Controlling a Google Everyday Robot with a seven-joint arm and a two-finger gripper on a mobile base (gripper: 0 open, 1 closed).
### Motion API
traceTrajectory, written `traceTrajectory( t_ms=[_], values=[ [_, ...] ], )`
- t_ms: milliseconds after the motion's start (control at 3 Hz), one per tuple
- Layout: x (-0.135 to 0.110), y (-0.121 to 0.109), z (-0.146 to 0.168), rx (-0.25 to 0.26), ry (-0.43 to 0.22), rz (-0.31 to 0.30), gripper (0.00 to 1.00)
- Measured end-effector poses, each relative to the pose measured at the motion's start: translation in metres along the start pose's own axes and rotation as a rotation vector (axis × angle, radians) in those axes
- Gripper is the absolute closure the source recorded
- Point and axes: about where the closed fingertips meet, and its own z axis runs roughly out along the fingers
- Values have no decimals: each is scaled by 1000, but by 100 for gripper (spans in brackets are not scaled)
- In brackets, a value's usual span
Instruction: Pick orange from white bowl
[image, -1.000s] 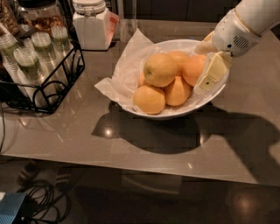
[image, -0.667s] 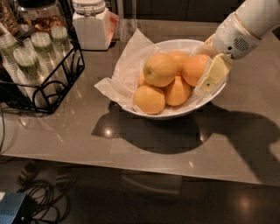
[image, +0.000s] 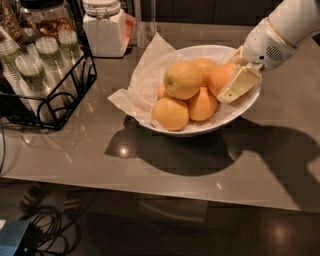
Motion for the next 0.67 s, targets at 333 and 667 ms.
traceTrajectory(
  t_ms=[333,667],
  values=[
    [-1,1,1,15,-3,-3,75],
    [-17,15,-10,50,-17,-54,98]
  ],
)
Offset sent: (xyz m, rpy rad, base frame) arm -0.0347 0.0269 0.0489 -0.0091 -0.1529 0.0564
